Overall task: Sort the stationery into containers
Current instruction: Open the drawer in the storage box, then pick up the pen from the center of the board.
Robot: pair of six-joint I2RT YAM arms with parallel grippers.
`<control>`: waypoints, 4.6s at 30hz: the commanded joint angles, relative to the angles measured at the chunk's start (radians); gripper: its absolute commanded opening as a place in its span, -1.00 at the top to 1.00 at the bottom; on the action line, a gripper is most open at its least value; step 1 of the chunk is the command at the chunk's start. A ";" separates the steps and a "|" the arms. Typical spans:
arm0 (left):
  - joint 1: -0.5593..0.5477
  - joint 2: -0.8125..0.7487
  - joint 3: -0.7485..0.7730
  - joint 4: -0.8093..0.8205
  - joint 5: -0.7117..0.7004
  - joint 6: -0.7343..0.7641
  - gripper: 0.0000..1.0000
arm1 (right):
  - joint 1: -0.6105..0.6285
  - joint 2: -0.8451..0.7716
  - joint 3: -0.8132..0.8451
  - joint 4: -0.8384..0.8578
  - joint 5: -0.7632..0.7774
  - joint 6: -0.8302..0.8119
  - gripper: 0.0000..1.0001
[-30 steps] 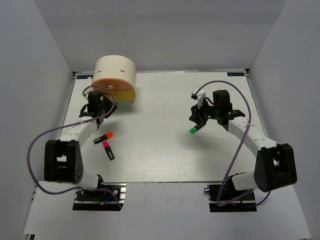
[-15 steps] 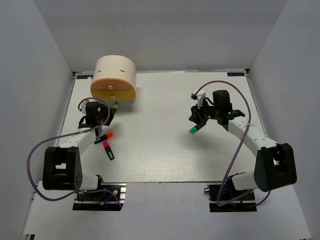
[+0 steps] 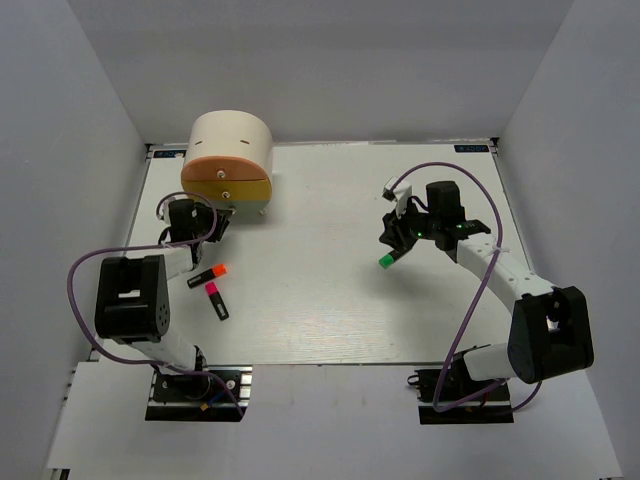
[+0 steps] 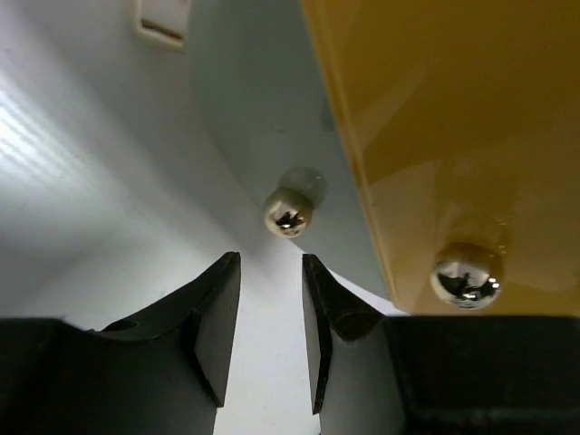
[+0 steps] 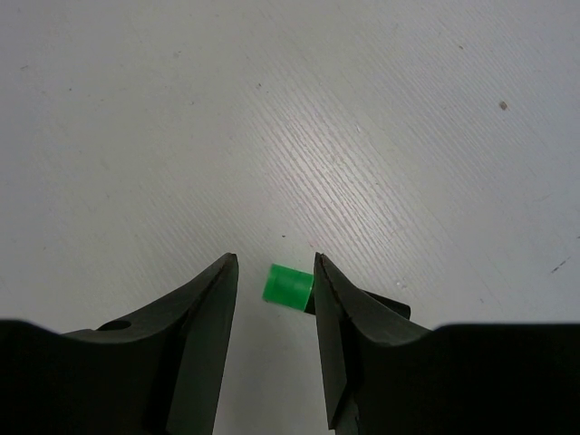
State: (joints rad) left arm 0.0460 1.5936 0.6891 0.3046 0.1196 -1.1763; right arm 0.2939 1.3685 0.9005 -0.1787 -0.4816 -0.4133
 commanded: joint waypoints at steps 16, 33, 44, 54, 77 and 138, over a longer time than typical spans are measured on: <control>0.028 0.101 0.009 0.244 0.087 -0.042 0.13 | -0.010 0.017 0.018 -0.025 -0.009 -0.030 0.09; 0.028 0.177 -0.022 0.344 0.087 -0.072 0.27 | -0.012 0.026 0.041 -0.062 -0.003 -0.055 0.09; 0.028 0.206 -0.031 0.392 0.097 -0.082 0.18 | -0.015 0.029 0.044 -0.068 -0.003 -0.059 0.09; 0.028 0.192 -0.062 0.401 0.117 -0.082 0.66 | -0.016 0.024 0.037 -0.064 -0.003 -0.059 0.09; 0.018 -0.011 -0.264 0.351 0.135 -0.060 -0.44 | -0.016 0.029 0.018 -0.067 -0.052 -0.107 -0.20; 0.018 -0.772 -0.112 -0.993 0.018 0.221 -0.98 | -0.010 0.517 0.555 -0.838 -0.088 -1.270 0.92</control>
State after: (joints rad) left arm 0.0597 0.8196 0.5900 -0.6525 0.1532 -0.9169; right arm 0.2588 1.9312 1.3487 -0.9180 -0.4332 -1.7054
